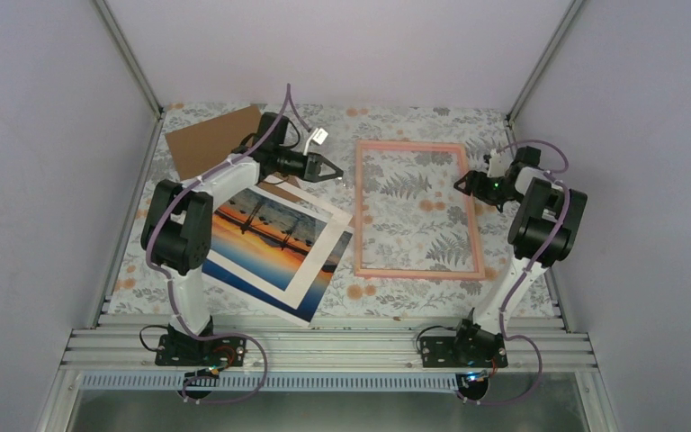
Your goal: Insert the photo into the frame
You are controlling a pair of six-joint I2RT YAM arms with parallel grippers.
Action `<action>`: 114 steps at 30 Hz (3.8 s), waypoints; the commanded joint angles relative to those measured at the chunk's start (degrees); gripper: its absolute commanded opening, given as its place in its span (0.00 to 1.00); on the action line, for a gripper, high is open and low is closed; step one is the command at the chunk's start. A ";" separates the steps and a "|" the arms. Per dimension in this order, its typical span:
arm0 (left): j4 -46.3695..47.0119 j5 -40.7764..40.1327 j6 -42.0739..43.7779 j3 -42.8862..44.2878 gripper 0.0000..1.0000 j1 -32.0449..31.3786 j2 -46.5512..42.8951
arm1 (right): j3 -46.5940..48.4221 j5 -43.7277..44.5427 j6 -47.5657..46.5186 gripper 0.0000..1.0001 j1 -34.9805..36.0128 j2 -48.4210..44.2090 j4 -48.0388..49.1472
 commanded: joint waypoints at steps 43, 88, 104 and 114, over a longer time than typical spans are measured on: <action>6.35 -18.16 -25.91 5.62 0.02 -10.74 17.54 | -21.35 -13.24 4.68 0.75 -12.24 -12.65 0.56; -5.78 -20.12 -21.53 8.95 0.02 -10.33 15.60 | -24.82 -9.88 4.11 0.75 -9.57 -18.24 2.52; -8.09 -18.98 -20.73 9.14 0.02 -9.72 14.44 | -25.39 -9.45 4.63 0.75 -9.57 -18.42 3.23; -8.80 -18.67 -19.97 9.27 0.02 -9.61 14.55 | -25.79 -9.45 5.08 0.75 -9.53 -18.71 3.86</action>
